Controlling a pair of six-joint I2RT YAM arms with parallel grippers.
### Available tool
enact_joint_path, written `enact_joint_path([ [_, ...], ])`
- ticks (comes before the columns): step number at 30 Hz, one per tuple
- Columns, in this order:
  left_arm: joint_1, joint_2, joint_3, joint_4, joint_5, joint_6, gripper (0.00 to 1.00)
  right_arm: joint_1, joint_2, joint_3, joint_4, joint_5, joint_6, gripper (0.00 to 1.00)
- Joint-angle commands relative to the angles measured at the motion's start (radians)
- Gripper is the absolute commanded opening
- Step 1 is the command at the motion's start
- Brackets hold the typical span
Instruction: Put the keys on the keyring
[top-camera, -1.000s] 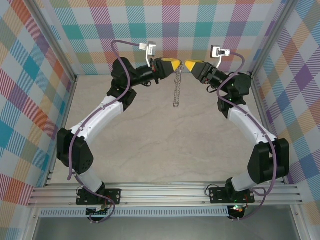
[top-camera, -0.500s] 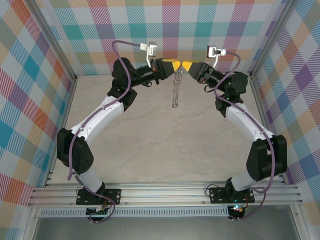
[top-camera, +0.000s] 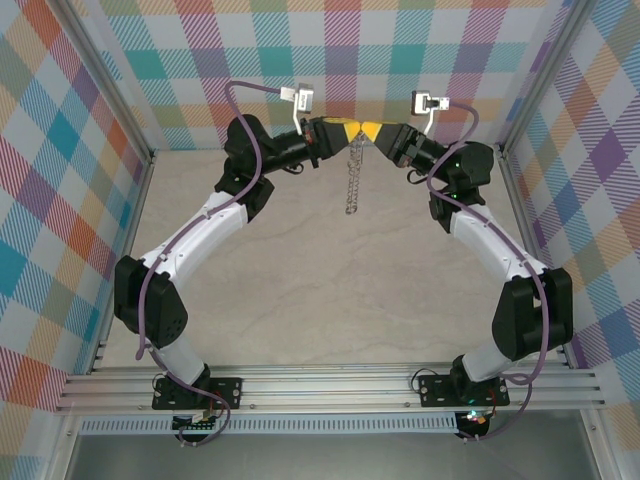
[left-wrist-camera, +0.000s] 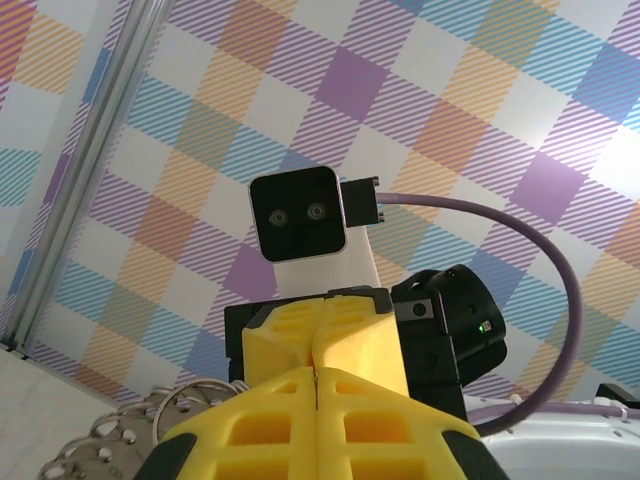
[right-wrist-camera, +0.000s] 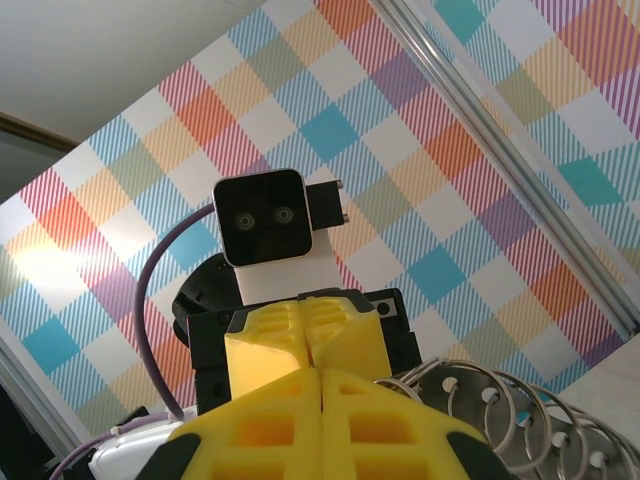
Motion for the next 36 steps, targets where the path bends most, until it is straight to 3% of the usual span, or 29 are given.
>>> enact_joint_path([
  [1, -0.012, -0.004, 0.036, -0.022, 0.027, 0.045, 0.0, 0.008, 0.007, 0.046, -0.067, -0.039, -0.056, 0.0],
  [2, -0.011, -0.011, 0.04, -0.058, 0.024, 0.073, 0.0, 0.004, 0.006, 0.056, -0.102, -0.051, -0.08, 0.0],
  [8, 0.039, -0.088, 0.055, -0.3, -0.013, 0.274, 0.33, -0.028, 0.001, 0.161, -0.392, -0.179, -0.28, 0.0],
  [12, 0.074, -0.103, 0.112, -0.492, 0.02, 0.416, 0.47, -0.035, 0.007, 0.308, -0.8, -0.254, -0.57, 0.0],
  [16, 0.103, -0.07, 0.217, -0.69, 0.102, 0.551, 0.54, -0.035, 0.04, 0.477, -1.188, -0.289, -0.866, 0.0],
  [21, 0.121, 0.006, 0.406, -1.01, 0.198, 0.736, 0.54, -0.038, 0.106, 0.64, -1.504, -0.31, -1.102, 0.0],
  [27, 0.124, 0.122, 0.631, -1.291, 0.316, 0.89, 0.35, -0.039, 0.178, 0.763, -1.676, -0.396, -1.221, 0.0],
  [36, 0.124, 0.197, 0.71, -1.361, 0.36, 0.939, 0.27, -0.036, 0.227, 0.824, -1.774, -0.423, -1.272, 0.0],
])
